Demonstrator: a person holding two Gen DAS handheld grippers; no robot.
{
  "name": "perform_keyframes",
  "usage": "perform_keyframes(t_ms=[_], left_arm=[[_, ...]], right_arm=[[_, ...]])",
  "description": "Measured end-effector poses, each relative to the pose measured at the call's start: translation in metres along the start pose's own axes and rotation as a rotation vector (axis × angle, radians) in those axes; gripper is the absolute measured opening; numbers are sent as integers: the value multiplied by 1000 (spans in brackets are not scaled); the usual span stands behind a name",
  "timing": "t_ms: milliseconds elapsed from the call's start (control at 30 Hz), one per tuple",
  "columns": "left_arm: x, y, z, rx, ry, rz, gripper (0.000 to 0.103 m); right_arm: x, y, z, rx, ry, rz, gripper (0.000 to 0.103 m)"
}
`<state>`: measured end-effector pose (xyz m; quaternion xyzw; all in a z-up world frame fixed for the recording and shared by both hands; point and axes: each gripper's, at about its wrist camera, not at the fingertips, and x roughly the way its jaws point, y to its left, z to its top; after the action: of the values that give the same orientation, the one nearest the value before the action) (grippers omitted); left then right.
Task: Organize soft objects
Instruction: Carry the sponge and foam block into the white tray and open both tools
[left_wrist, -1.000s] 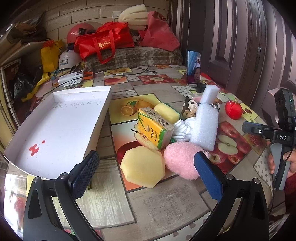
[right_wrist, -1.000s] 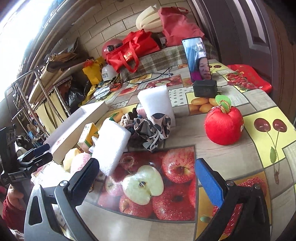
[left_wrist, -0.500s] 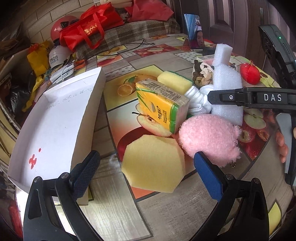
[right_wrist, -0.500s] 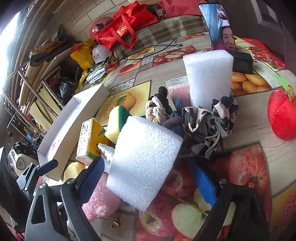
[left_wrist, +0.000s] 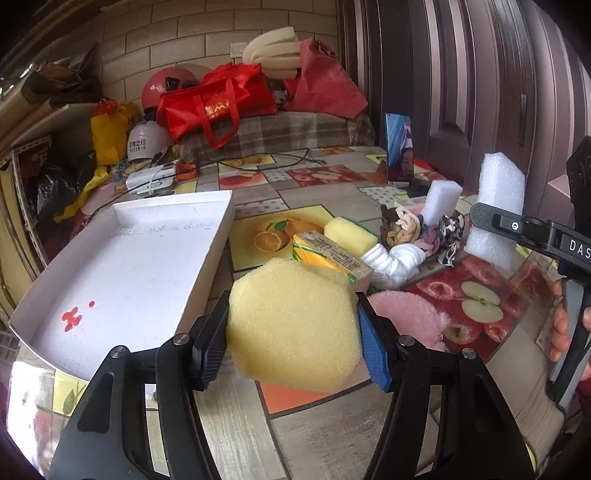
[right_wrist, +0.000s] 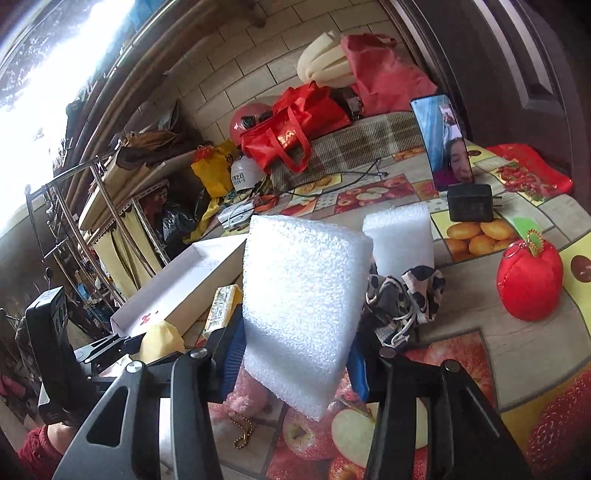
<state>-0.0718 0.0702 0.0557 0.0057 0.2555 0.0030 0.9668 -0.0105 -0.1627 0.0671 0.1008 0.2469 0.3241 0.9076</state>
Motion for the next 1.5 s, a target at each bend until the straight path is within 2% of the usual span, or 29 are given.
perform_keyframes(t_ms=[67, 133, 233, 333, 633, 733, 933, 1133, 1233, 1500], left_arm=[[-12, 9, -1, -50, -54, 62, 63], [-17, 21, -1, -101, -75, 118, 63], [-17, 34, -2, -146, -74, 194, 63], [-15, 43, -4, -172, -64, 238, 63], [-10, 66, -7, -212, -61, 329, 63], [-2, 76, -8, -211, -40, 336, 63], [7, 99, -4, -158, -52, 399, 63], [10, 155, -4, -241, -64, 477, 63], [15, 178, -3, -278, -53, 491, 63], [20, 204, -3, -369, -50, 514, 63]], right_arm=[[-1, 13, 2, -56, -45, -10, 48], [1, 23, 2, -96, -61, -22, 48], [6, 30, 3, -122, -58, -25, 48], [9, 33, 2, -133, -55, -30, 48], [23, 50, -3, -189, -35, -27, 48], [35, 62, -5, -226, -13, -17, 48], [57, 88, -12, -295, 24, 19, 48], [85, 122, -20, -354, 65, 53, 48], [101, 140, -22, -390, 63, 54, 48], [150, 179, -15, -419, 49, 48, 48]])
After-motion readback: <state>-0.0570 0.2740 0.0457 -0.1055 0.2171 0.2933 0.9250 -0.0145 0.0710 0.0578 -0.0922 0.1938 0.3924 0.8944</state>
